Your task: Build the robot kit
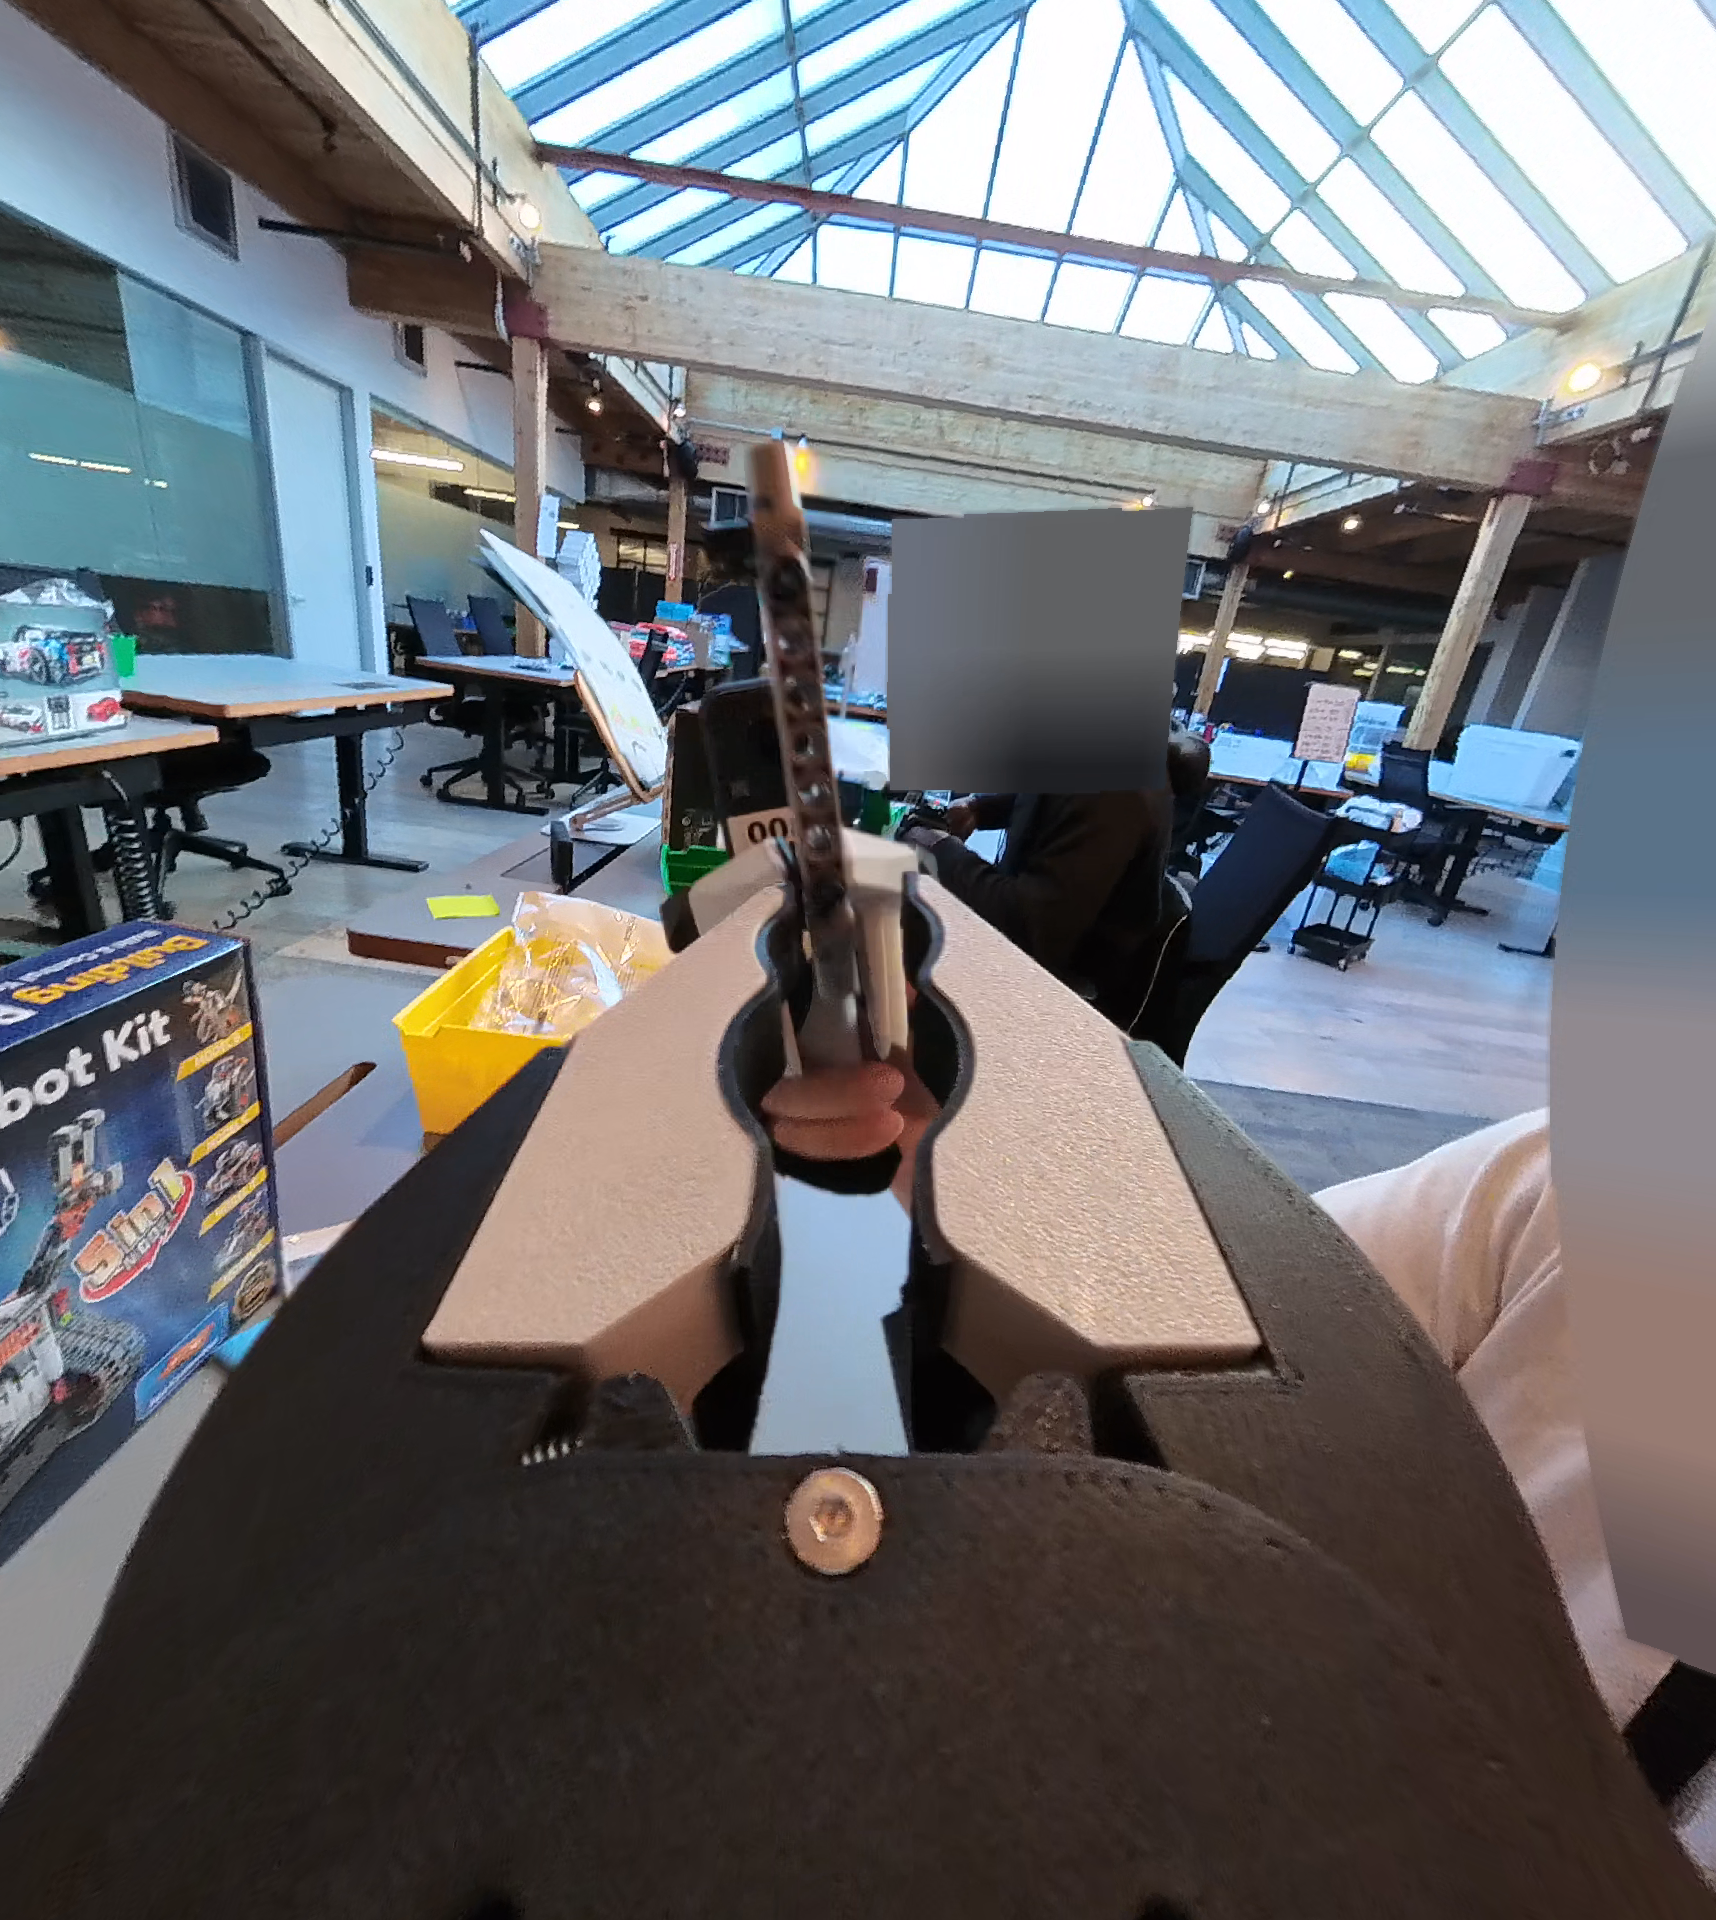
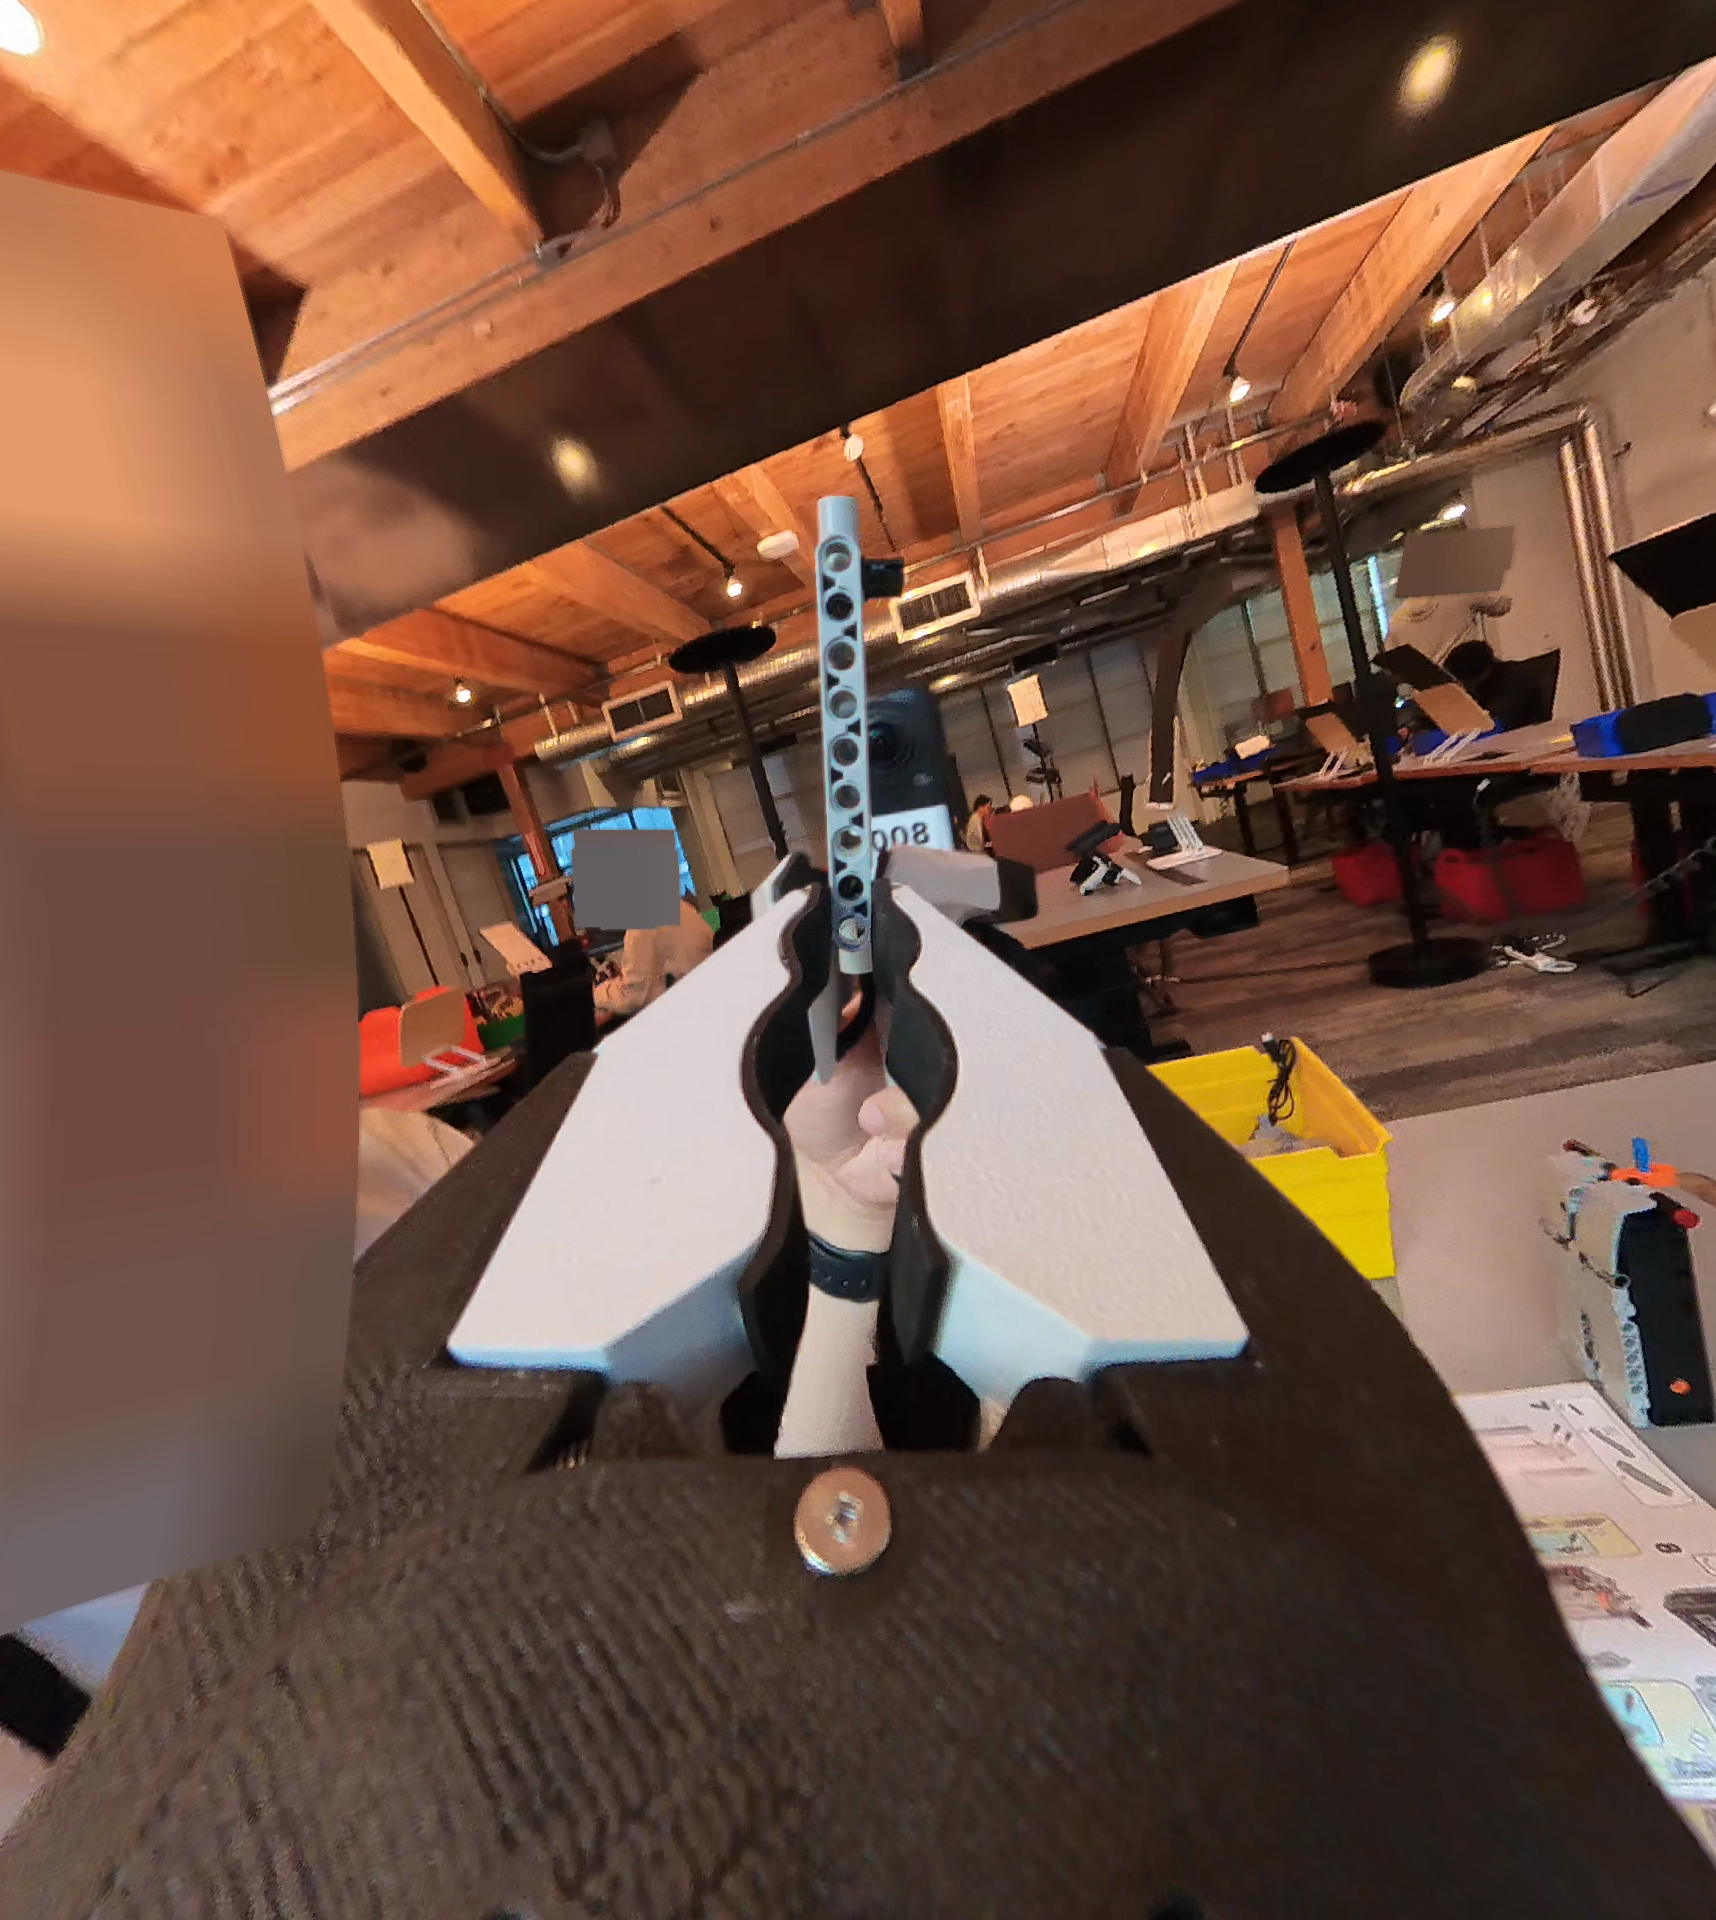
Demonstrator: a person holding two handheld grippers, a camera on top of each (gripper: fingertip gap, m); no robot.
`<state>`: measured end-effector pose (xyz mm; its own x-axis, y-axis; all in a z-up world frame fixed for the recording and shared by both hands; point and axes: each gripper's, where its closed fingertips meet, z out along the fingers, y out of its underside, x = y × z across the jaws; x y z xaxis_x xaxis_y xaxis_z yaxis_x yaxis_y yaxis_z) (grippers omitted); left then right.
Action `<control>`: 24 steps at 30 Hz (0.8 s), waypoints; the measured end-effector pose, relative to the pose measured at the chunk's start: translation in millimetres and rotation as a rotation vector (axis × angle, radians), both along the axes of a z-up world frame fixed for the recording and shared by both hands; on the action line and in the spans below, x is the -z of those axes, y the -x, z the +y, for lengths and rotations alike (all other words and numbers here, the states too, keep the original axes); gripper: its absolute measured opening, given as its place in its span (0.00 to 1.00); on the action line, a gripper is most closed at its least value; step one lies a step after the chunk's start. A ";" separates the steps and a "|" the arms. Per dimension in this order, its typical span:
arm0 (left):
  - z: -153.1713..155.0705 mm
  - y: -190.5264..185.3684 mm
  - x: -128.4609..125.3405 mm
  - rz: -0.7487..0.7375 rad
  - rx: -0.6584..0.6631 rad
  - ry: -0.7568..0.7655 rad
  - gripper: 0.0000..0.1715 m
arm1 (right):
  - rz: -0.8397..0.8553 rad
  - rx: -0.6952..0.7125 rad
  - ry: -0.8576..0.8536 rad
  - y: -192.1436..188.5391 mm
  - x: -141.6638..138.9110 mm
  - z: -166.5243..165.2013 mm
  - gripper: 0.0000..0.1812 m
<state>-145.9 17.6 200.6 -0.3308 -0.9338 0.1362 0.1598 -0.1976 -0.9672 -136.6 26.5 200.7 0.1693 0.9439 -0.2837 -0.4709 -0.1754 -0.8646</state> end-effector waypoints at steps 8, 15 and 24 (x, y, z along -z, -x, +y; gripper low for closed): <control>-0.3 -4.6 11.7 0.079 -0.041 -0.059 0.03 | -0.072 0.023 -0.016 4.6 5.3 -2.7 0.04; 0.8 -3.6 13.6 0.085 -0.038 -0.072 0.03 | -0.106 0.030 -0.028 5.2 8.4 -2.1 0.04; -0.5 -6.2 12.3 0.061 0.013 0.003 0.03 | -0.106 0.072 -0.050 3.4 6.7 -3.9 0.04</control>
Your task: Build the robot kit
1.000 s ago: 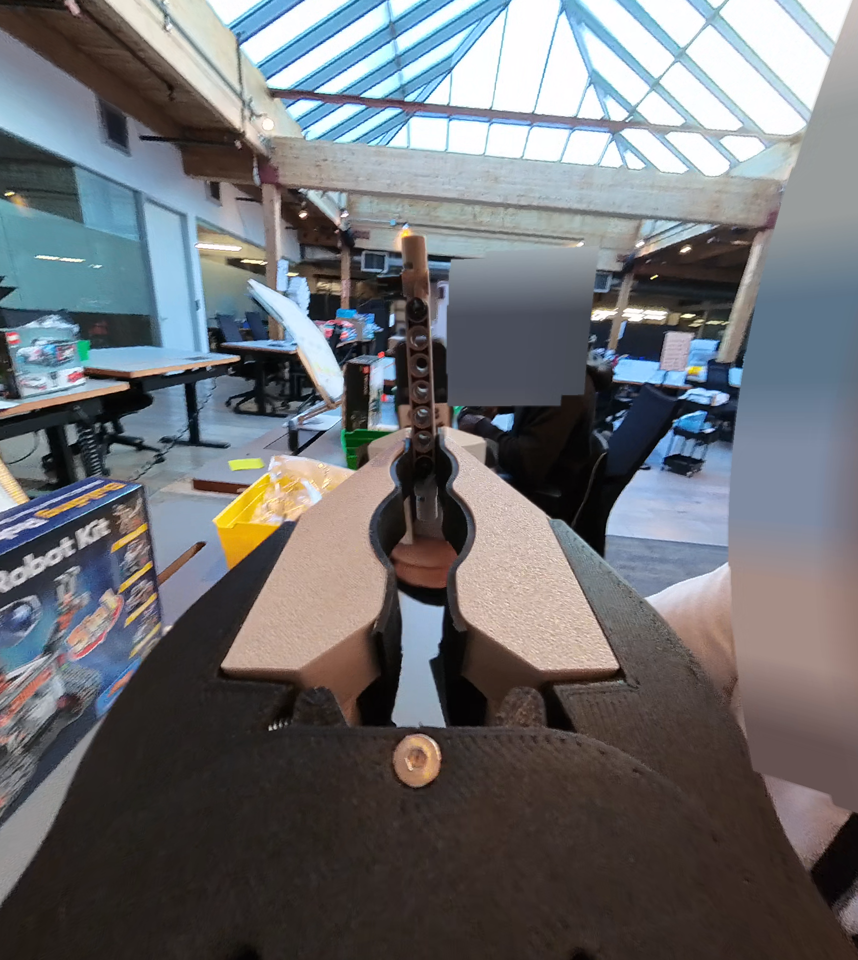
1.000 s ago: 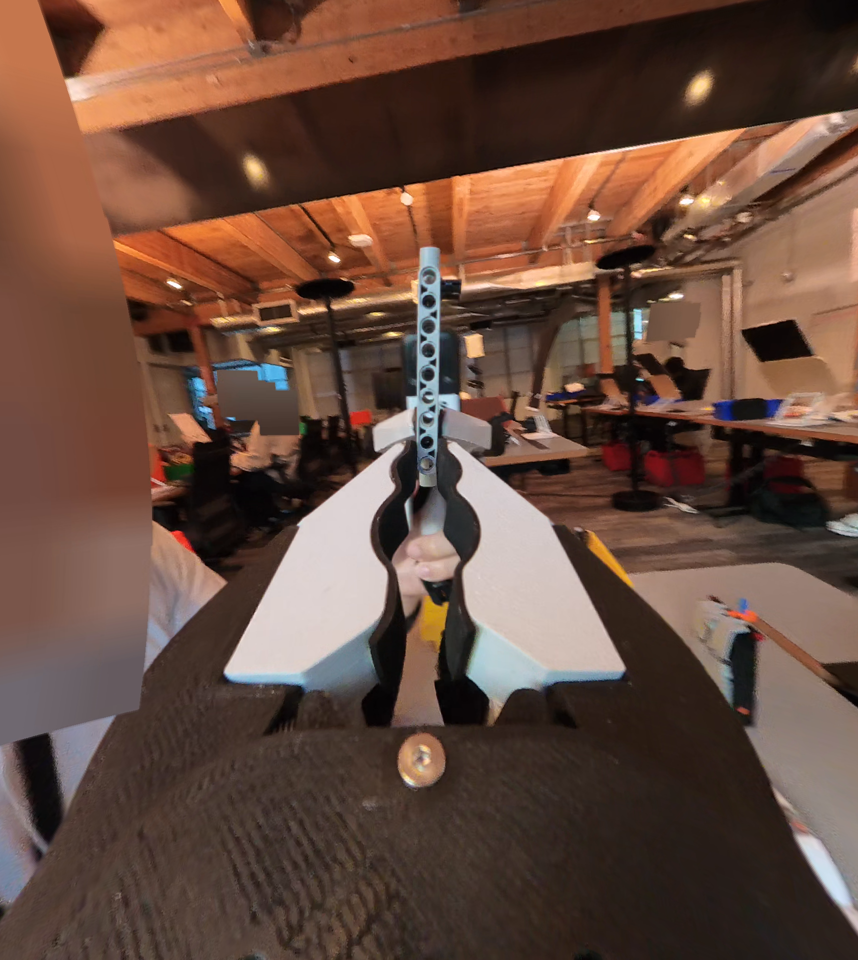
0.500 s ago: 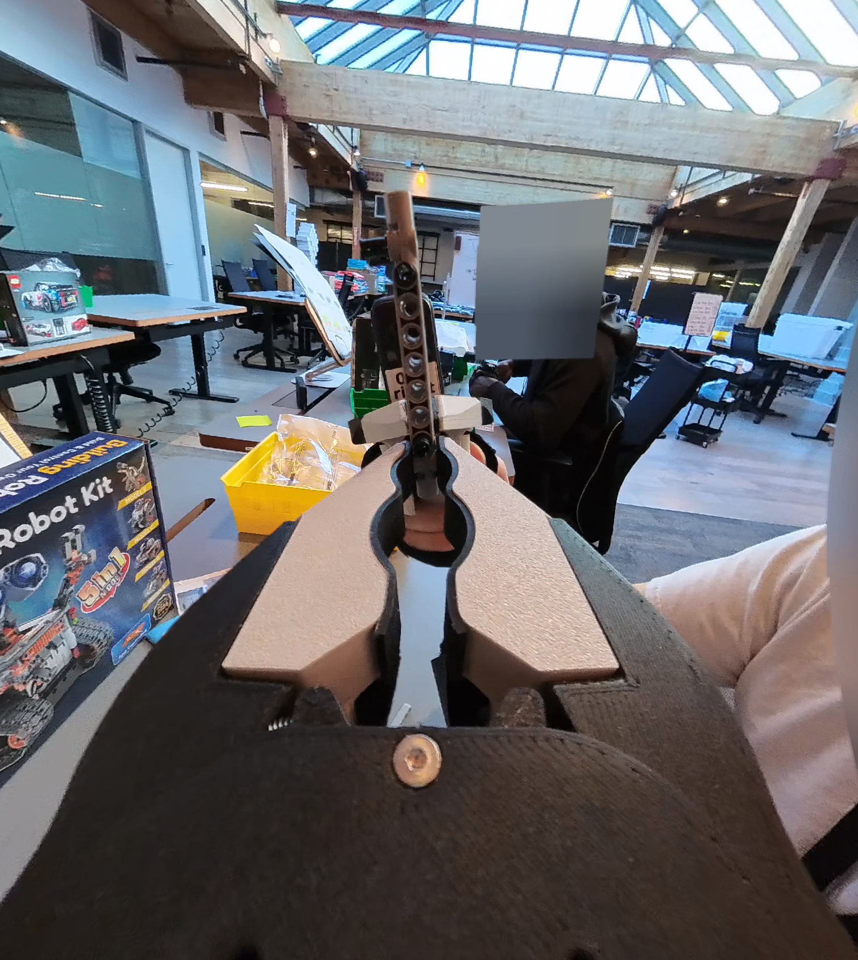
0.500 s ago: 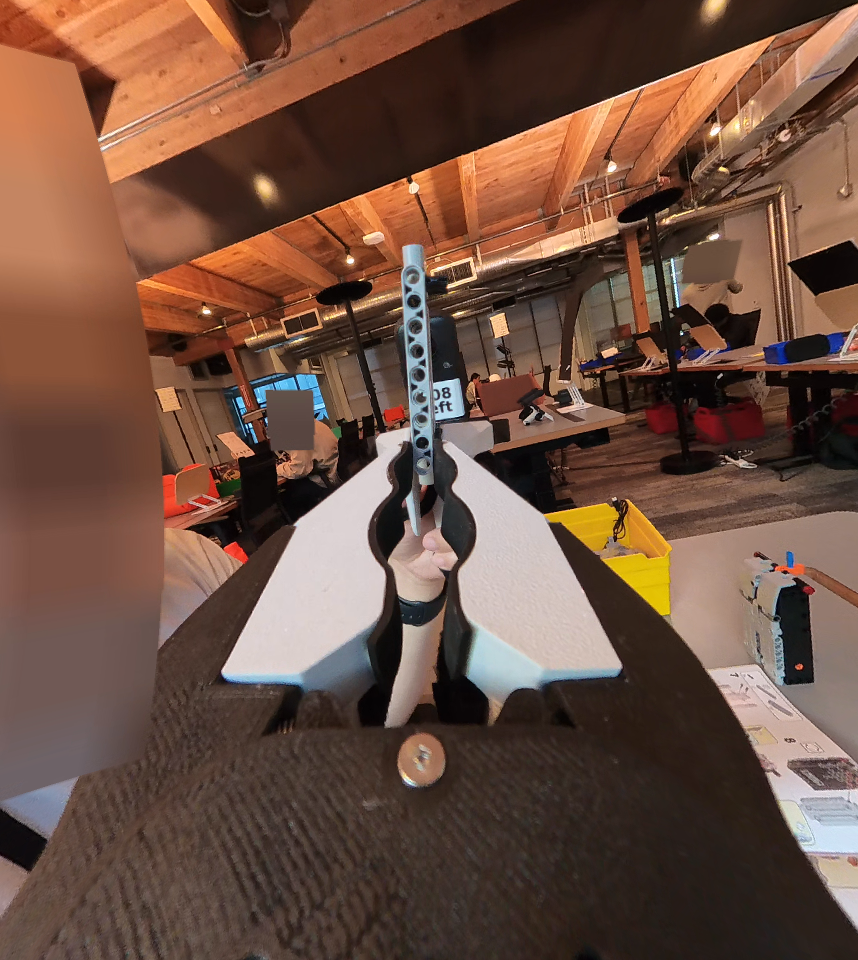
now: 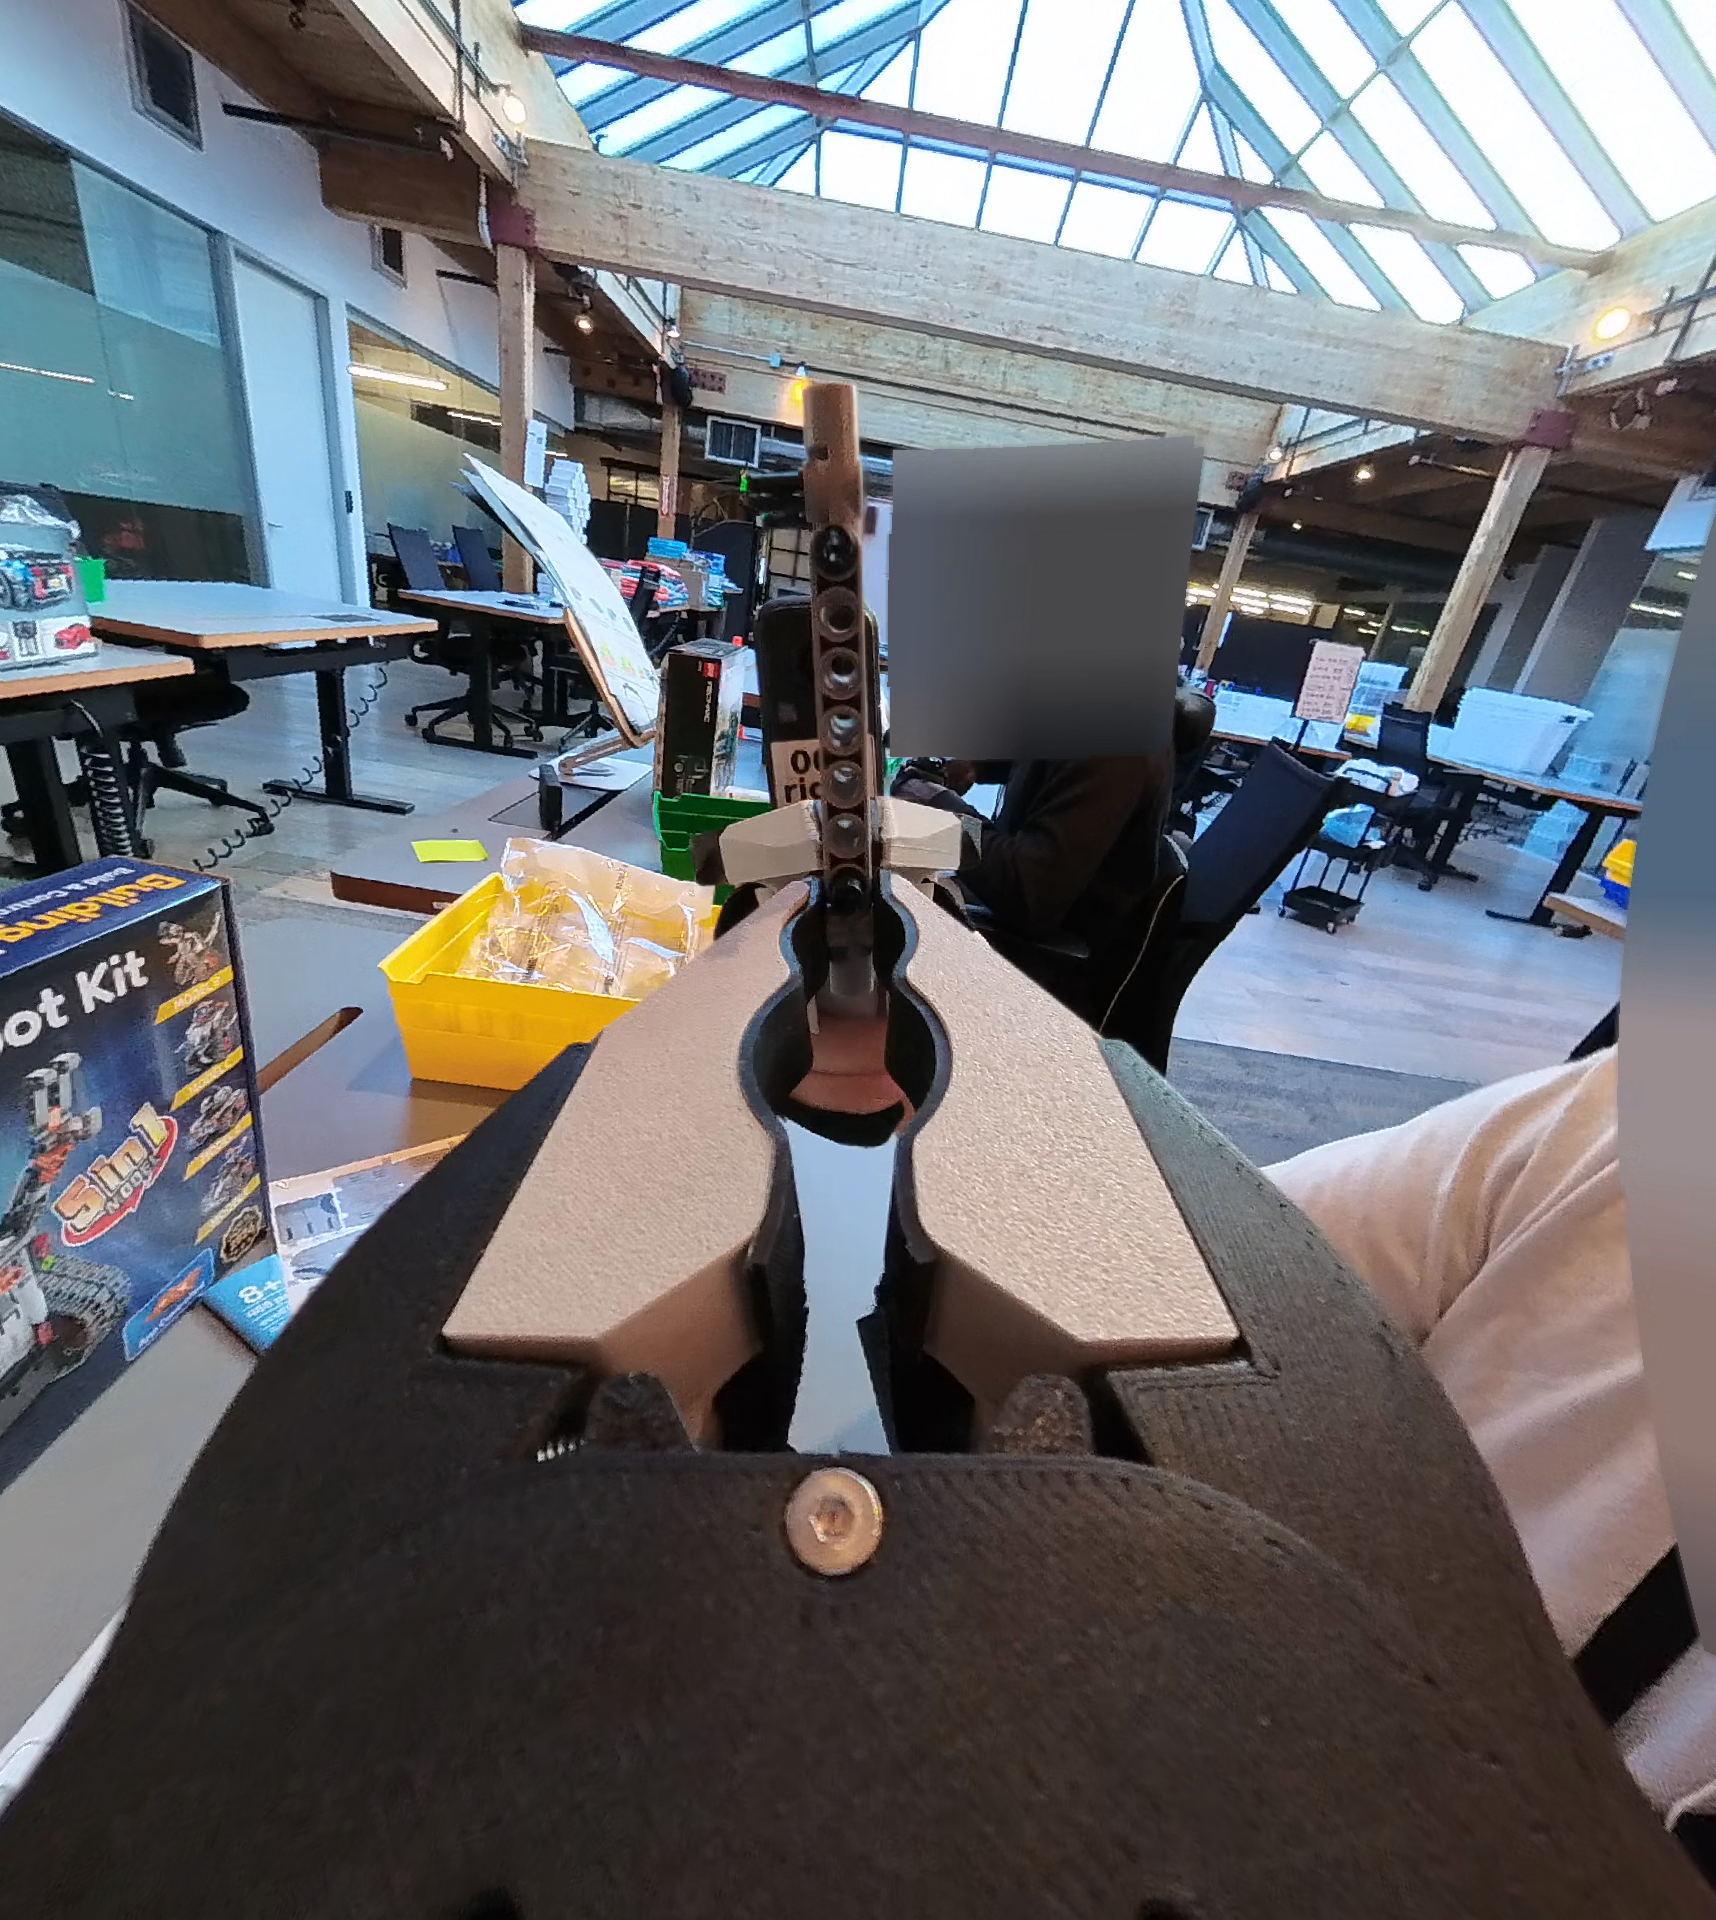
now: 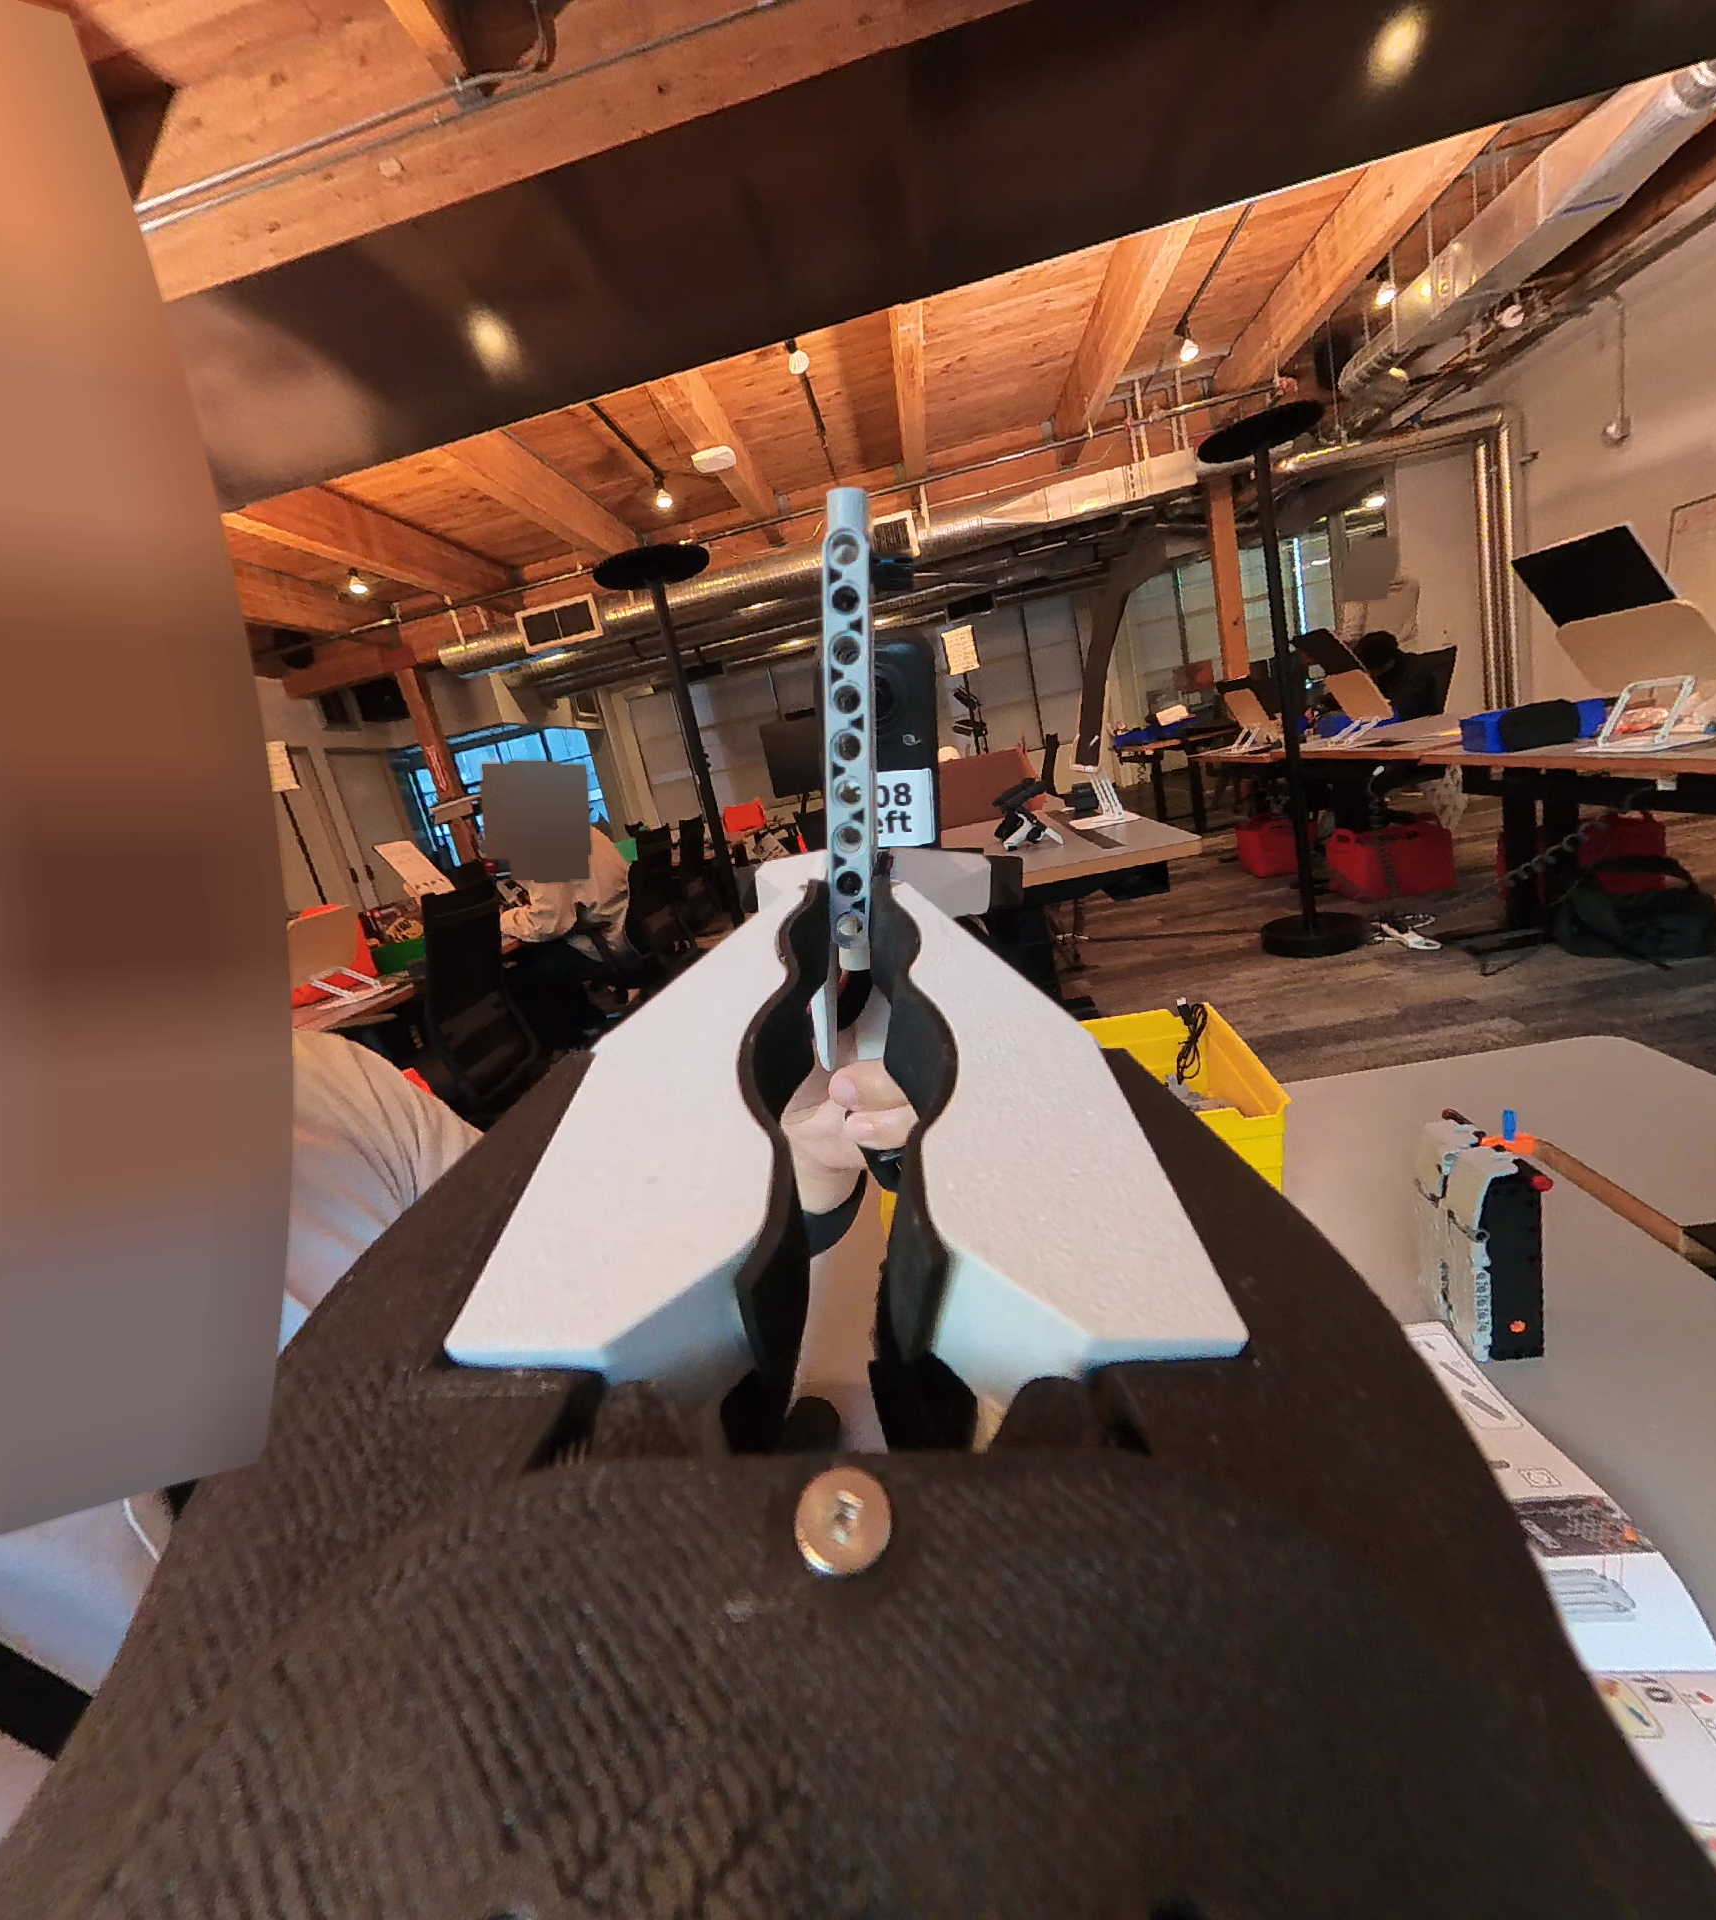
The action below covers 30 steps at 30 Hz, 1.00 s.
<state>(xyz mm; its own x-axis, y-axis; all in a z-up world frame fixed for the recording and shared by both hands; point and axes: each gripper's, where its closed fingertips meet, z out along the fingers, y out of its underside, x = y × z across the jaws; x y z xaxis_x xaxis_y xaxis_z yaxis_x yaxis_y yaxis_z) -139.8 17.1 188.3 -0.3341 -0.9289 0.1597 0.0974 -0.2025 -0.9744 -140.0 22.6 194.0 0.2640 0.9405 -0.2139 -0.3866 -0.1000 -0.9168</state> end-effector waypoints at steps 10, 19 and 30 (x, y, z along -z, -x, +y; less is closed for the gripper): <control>7.9 -2.4 3.2 -0.007 0.016 0.054 0.03 | -0.004 0.012 0.003 -1.2 3.8 7.9 0.04; 4.0 -10.0 12.9 0.085 0.017 0.093 0.03 | -0.212 0.033 -0.004 -10.2 17.8 2.7 0.04; 0.9 -8.6 12.0 0.094 0.015 0.076 0.03 | -0.166 -0.035 0.020 -9.4 16.6 -1.3 0.04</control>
